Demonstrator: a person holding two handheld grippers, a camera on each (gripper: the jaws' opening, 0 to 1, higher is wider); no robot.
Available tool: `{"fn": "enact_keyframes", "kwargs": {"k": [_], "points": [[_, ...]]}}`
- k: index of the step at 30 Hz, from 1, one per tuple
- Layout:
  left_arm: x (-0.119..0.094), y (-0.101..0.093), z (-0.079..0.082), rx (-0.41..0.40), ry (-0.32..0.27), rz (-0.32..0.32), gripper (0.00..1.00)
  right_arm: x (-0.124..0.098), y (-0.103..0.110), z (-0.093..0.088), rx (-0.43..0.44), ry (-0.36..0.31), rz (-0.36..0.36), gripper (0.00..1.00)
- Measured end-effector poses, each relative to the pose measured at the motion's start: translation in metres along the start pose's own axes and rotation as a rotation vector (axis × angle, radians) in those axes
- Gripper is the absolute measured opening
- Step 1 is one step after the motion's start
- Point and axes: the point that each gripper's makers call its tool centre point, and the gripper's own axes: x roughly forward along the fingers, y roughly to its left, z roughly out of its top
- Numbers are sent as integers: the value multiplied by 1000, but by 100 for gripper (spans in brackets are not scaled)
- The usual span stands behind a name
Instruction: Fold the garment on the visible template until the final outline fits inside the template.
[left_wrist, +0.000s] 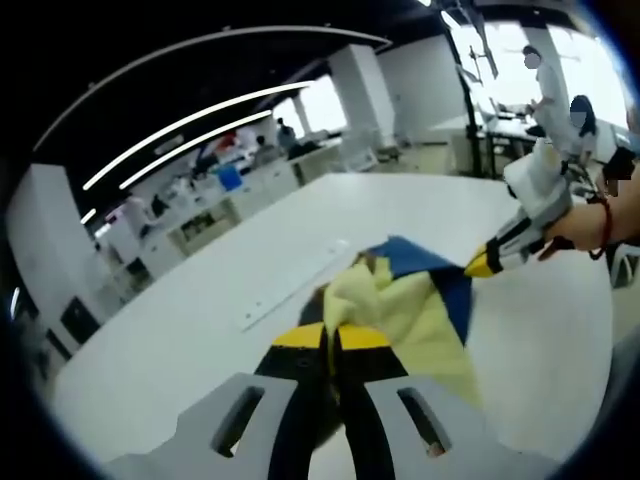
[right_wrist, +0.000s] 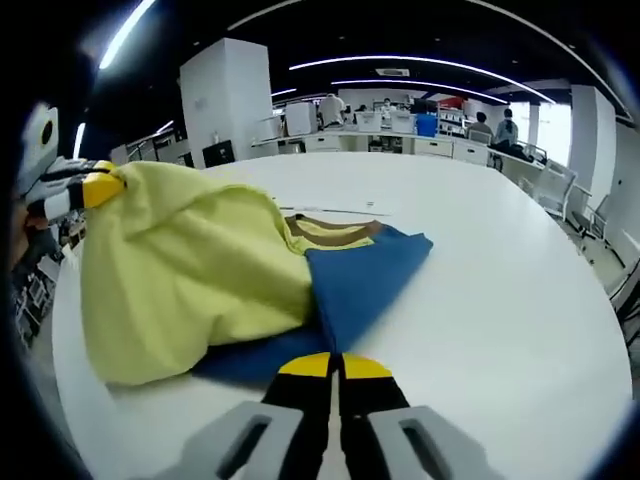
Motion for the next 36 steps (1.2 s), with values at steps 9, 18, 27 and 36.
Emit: {"fn": "enact_keyframes", "kwargs": {"k": [9, 18, 27, 36], "points": [[-2, 2, 3, 27, 0, 21, 0, -21, -28, 13, -30, -12, -32, 0], [-3, -2, 6, 33, -7, 11, 0, -42, -66, 16, -60, 4, -98, 0], [-4, -14, 9, 39, -14, -20, 0, -51, -91, 13, -57, 31, -133, 0], [-13, -50, 21, -65, -68, -158, 0, -64, -109, 12, -35, 47, -173, 0]]}}
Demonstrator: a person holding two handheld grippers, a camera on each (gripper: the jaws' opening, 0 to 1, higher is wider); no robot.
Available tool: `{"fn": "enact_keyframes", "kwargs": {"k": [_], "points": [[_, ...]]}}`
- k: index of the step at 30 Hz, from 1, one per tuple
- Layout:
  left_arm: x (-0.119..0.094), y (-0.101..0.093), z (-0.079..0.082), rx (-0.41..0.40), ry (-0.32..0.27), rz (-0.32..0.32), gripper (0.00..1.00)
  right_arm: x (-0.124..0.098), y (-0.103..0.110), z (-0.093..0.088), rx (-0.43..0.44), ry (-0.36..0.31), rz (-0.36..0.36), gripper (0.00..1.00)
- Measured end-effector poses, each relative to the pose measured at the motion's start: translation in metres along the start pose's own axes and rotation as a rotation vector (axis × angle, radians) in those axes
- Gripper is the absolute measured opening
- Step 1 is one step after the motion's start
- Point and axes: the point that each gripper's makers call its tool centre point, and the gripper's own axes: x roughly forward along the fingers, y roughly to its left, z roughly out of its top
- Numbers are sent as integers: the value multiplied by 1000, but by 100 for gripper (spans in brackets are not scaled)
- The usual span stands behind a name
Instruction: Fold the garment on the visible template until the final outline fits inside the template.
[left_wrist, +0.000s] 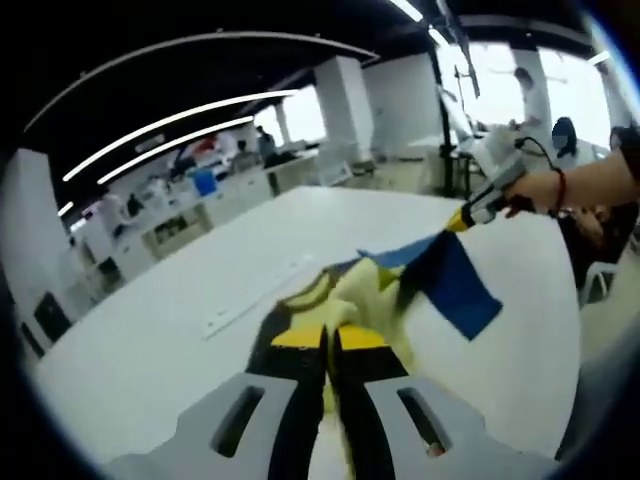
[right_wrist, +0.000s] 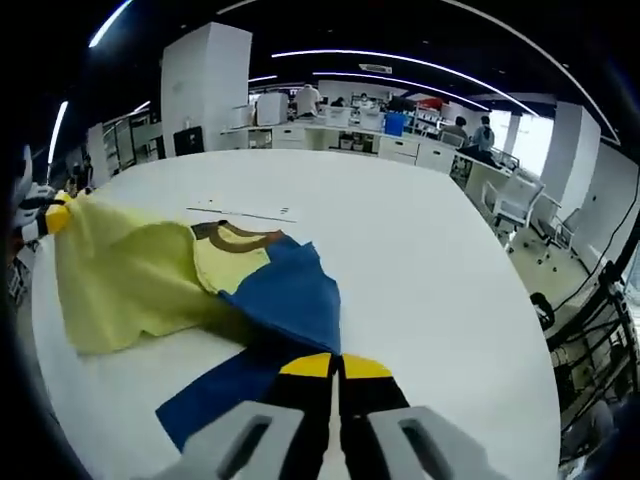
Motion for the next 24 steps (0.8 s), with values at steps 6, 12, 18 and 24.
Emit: {"fn": "enact_keyframes", "kwargs": {"k": [6, 12, 18, 24], "points": [[-3, -35, -1, -17, -2, -69, 0, -10, -13, -3, 13, 4, -24, 0], [-3, -83, 3, -112, -30, -173, 0, -15, -27, -9, -16, 24, -39, 0], [0, -133, -5, -85, -12, -251, 0, -19, -46, -15, -24, 50, -65, 0], [7, -177, -19, -62, 36, -325, 0, -15, -53, -20, -15, 72, -56, 0]]}}
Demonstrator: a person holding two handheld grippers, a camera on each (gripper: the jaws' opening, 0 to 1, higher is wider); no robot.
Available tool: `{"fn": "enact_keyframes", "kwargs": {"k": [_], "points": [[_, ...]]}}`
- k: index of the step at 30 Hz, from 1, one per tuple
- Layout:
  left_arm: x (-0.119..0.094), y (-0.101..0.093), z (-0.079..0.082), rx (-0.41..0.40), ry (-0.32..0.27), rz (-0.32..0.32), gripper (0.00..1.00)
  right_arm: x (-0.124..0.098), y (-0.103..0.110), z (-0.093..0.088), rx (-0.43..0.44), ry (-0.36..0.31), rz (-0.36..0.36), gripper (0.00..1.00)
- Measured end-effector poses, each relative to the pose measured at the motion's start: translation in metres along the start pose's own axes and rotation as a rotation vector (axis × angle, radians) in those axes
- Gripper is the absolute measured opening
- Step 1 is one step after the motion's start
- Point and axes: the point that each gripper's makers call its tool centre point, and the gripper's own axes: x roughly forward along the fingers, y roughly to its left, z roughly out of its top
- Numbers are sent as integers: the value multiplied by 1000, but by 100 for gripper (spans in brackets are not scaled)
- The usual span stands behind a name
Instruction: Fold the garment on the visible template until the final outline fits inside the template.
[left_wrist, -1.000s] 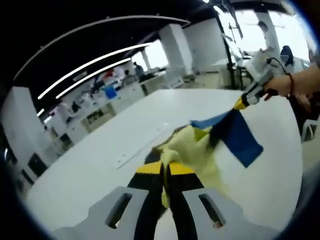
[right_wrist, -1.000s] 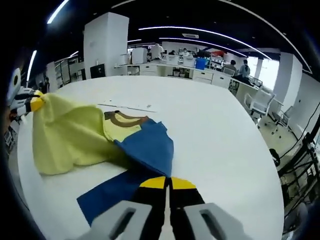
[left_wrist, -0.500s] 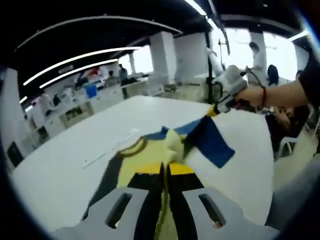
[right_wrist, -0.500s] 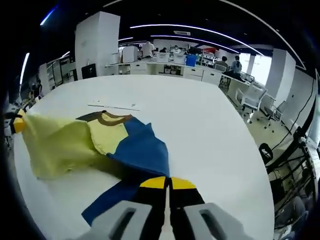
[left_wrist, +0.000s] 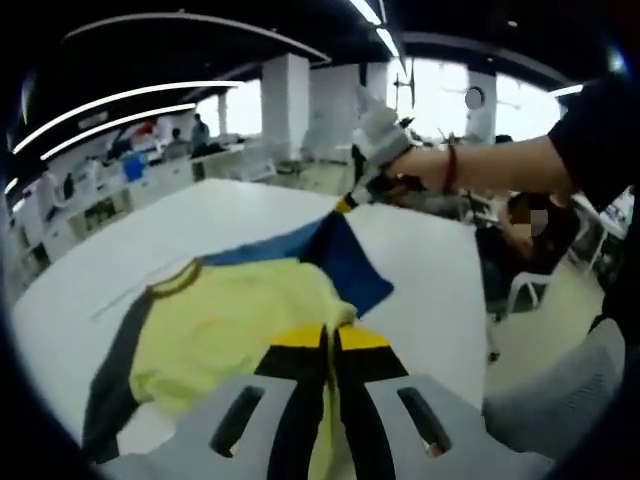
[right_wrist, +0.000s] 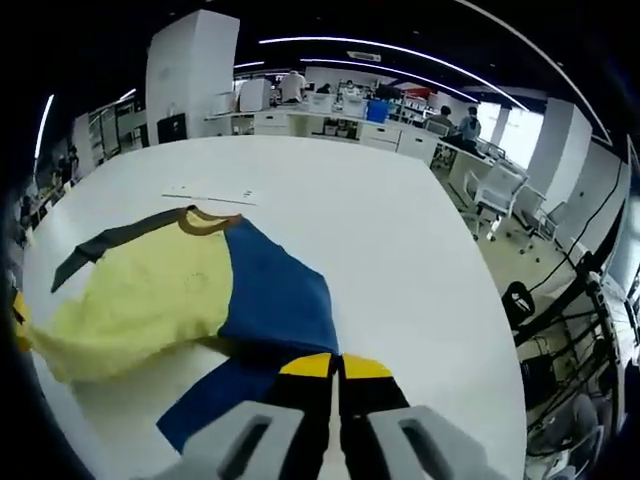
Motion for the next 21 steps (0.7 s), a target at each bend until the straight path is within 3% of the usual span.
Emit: {"fn": "enact_keyframes", "kwargs": {"k": [11, 21], "points": [[34, -53, -26, -31, 87, -44, 0, 18, -9, -13, 13, 49, 4, 0], [58, -70, -45, -67, 148, -37, 0, 26, -14, -22, 65, 63, -11, 0]]}}
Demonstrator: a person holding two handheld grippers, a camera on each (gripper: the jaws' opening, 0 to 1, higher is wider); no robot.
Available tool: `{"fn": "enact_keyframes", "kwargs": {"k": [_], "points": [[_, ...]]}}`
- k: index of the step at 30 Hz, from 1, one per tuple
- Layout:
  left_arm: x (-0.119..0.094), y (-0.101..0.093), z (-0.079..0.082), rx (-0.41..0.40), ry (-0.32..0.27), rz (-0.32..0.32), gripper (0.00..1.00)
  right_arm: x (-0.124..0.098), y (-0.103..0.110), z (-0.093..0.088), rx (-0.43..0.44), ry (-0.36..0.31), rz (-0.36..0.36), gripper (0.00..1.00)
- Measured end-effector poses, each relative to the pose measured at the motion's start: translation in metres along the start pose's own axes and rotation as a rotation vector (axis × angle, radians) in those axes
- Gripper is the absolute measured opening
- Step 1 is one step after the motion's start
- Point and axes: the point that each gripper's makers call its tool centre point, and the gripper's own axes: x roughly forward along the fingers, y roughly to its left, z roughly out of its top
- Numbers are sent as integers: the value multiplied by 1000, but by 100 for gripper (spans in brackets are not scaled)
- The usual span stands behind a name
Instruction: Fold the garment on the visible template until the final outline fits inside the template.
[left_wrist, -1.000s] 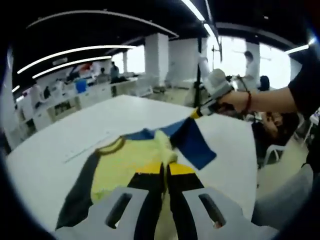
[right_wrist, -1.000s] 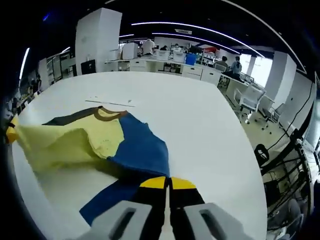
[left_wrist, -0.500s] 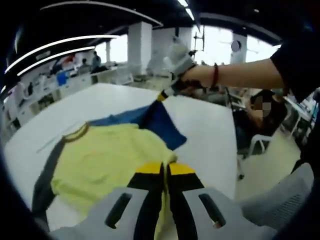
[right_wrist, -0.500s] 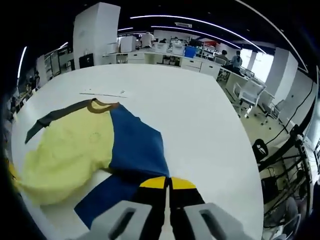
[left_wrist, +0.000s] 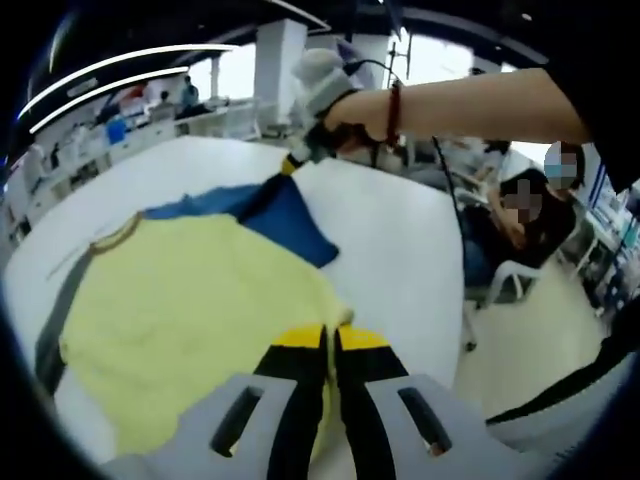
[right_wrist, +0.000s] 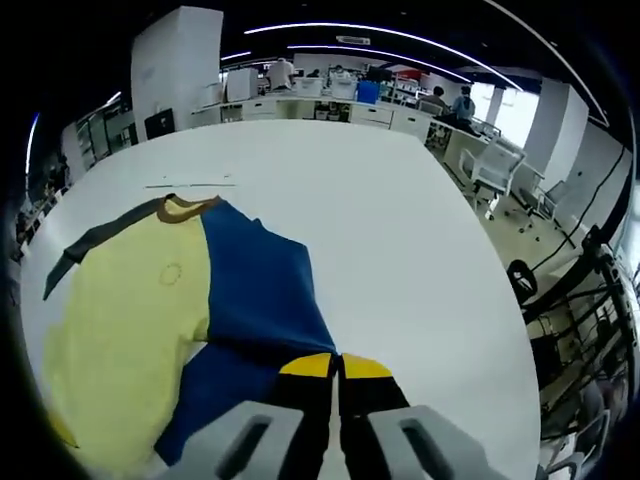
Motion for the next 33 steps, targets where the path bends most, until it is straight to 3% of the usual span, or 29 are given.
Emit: {"fn": "enact_keyframes", "kwargs": {"k": [9, 17, 22, 24, 28, 33], "points": [[15, -8, -18, -44, 46, -17, 5, 5, 3, -7, 87, -16, 5, 0], [5, -5, 5, 29, -33, 4, 39, -4, 7, -4, 129, -53, 9, 23], [-14, 14, 19, 49, -71, 49, 57, -15, 16, -4, 146, -63, 33, 38], [-22, 22, 19, 49, -68, 67, 62, -19, 19, -6, 148, -61, 42, 40], [-41, 41, 11, 27, -51, 102, 66, -27, 27, -10, 155, -66, 63, 42], [-76, 79, -3, 18, -29, 217, 69, -36, 33, -17, 168, -70, 80, 42]]}}
